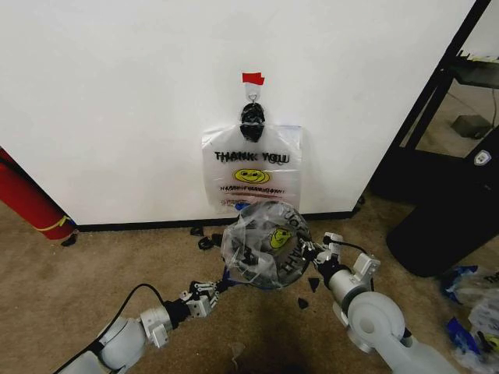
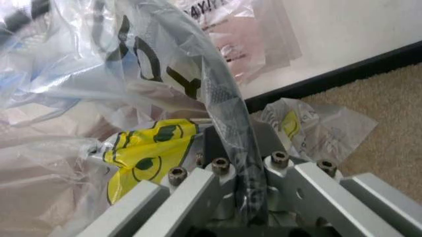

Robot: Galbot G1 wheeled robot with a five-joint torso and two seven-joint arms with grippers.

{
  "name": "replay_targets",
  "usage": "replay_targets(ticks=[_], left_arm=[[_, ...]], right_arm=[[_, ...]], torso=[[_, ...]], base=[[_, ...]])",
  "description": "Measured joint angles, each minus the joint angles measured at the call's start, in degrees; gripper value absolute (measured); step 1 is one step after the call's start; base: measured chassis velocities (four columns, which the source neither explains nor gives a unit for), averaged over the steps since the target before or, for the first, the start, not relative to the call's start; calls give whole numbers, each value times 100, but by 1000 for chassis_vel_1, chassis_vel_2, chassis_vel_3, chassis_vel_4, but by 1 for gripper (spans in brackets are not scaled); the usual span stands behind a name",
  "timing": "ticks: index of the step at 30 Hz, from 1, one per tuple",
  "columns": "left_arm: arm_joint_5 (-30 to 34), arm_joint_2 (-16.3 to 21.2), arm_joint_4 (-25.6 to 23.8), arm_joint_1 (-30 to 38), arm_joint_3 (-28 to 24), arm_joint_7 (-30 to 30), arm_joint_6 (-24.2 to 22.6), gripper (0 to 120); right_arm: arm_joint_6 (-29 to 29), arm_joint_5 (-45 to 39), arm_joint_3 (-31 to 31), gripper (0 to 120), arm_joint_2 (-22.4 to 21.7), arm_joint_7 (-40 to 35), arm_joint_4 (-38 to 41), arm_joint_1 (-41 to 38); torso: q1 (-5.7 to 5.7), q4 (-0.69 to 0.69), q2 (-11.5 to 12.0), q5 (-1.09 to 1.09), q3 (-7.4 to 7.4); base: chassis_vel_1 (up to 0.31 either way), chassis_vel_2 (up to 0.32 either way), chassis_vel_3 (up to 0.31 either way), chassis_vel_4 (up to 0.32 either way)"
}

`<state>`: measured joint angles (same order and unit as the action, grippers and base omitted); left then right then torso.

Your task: Pick up the garbage bag from the wall and place it over the trash bin.

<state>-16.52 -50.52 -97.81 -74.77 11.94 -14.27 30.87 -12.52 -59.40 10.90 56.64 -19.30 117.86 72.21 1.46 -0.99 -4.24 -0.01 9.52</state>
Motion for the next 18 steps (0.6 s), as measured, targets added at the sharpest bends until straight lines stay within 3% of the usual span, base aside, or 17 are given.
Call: replay_targets(ticks=[6,12,18], left_arm=[[189,12,129,-32,-21,-9,128,0],[443,10,55,-121,-65,-190,443,19],[795,54,93,-117,124,-795,867,44]], right_arm=[[36,61,7,0,11,50,23,0],[307,318,0,0,105,224,-176,-57],[433,317,50,0,173,209,-375,-182]], torso=[[0,0,0,0,0],[0,1,0,1,0],[0,0,0,0,0]], base=[[0,0,0,0],[0,0,0,0],[0,0,0,0]])
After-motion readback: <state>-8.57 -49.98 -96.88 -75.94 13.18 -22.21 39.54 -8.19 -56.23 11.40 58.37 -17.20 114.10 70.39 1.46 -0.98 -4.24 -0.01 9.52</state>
